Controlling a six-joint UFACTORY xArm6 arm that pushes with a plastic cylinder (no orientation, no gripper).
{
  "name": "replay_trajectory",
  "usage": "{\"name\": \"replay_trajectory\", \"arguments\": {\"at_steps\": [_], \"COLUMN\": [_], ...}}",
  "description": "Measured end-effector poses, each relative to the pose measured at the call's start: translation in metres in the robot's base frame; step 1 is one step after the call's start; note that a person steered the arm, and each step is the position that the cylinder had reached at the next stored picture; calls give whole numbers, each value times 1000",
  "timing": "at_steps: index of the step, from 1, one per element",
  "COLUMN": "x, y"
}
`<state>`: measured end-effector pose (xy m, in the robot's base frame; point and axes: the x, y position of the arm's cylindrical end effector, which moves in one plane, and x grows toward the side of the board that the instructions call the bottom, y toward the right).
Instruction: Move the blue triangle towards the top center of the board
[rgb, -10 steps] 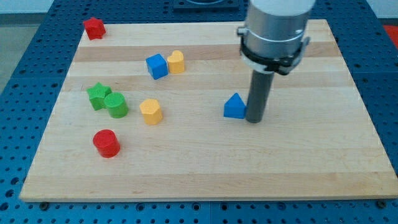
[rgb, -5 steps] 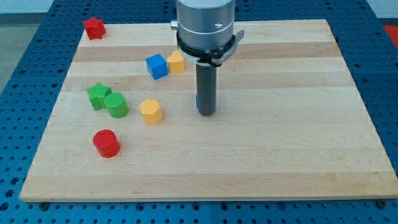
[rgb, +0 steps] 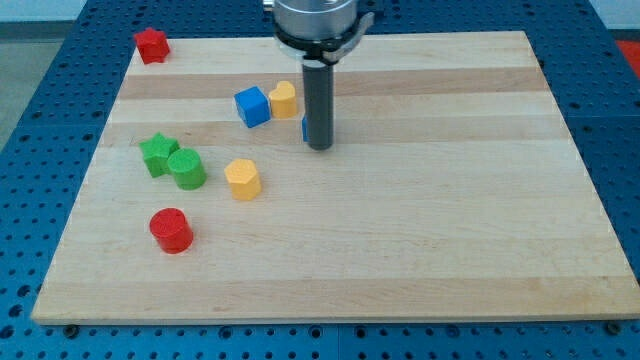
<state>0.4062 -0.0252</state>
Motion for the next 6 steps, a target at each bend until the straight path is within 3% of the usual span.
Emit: {"name": "replay_trajectory", "arguments": {"at_steps": [2, 5, 6], "x": [-10, -61, -75], "y": [-7, 32, 20]}}
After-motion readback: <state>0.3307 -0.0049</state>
